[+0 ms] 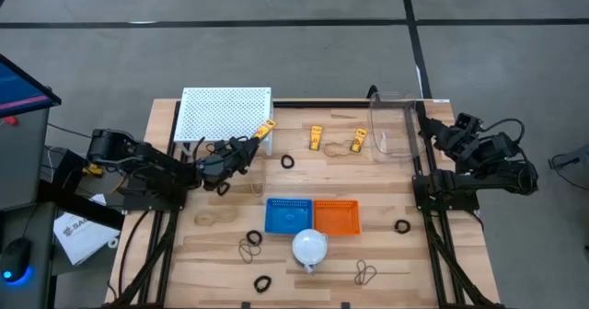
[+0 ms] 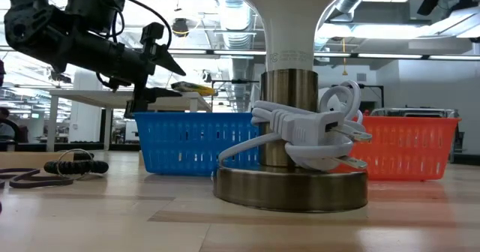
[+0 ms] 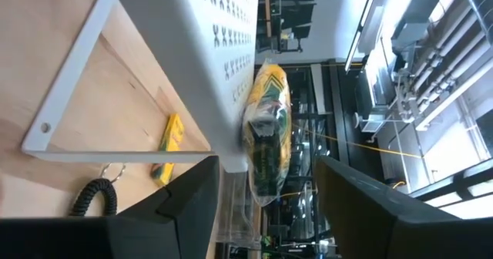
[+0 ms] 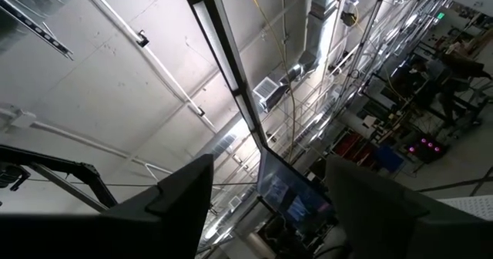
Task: Pick & Place Office Desk Supplies
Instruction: Put the yellow crayon box from the shelf into the transparent bin
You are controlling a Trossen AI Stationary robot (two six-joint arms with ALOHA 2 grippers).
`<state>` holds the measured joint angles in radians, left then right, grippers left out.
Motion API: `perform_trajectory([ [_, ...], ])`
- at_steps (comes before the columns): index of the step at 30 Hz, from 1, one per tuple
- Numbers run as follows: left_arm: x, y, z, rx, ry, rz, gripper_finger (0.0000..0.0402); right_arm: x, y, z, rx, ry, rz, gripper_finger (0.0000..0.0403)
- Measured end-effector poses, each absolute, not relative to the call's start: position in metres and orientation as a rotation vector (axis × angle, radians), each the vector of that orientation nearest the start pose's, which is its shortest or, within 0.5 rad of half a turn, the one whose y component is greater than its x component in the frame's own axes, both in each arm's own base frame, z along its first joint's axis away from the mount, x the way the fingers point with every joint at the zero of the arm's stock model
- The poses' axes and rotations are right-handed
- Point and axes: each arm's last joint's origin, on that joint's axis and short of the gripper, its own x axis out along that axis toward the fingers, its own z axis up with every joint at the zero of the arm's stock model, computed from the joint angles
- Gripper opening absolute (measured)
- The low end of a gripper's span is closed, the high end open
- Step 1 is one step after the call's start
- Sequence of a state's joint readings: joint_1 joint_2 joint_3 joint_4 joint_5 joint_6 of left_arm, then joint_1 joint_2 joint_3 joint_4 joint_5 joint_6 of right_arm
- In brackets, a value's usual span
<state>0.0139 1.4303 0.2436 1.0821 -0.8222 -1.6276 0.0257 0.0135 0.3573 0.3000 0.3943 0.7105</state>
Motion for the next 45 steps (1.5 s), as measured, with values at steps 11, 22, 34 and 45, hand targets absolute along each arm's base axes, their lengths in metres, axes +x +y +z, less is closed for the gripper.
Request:
perform_trajectory([
  [11,0.224,0.028,0.158,-1.472,-0.609,0.713,0.0187,0.042,-0.01,0.303,0.81,-0.737,-0.119,0.0249],
  [22,0.225,0.033,0.157,-1.469,-0.574,0.719,0.0153,0.042,-0.01,0.303,0.81,-0.737,-0.119,0.0249],
  [34,0.225,0.033,0.153,-1.469,-0.557,0.755,0.0028,0.043,-0.01,0.302,0.806,-0.728,-0.123,0.0249],
  [45,0.228,0.025,0.159,-1.49,-0.519,0.626,0.004,0.044,-0.01,0.301,0.806,-0.712,-0.129,0.0249],
])
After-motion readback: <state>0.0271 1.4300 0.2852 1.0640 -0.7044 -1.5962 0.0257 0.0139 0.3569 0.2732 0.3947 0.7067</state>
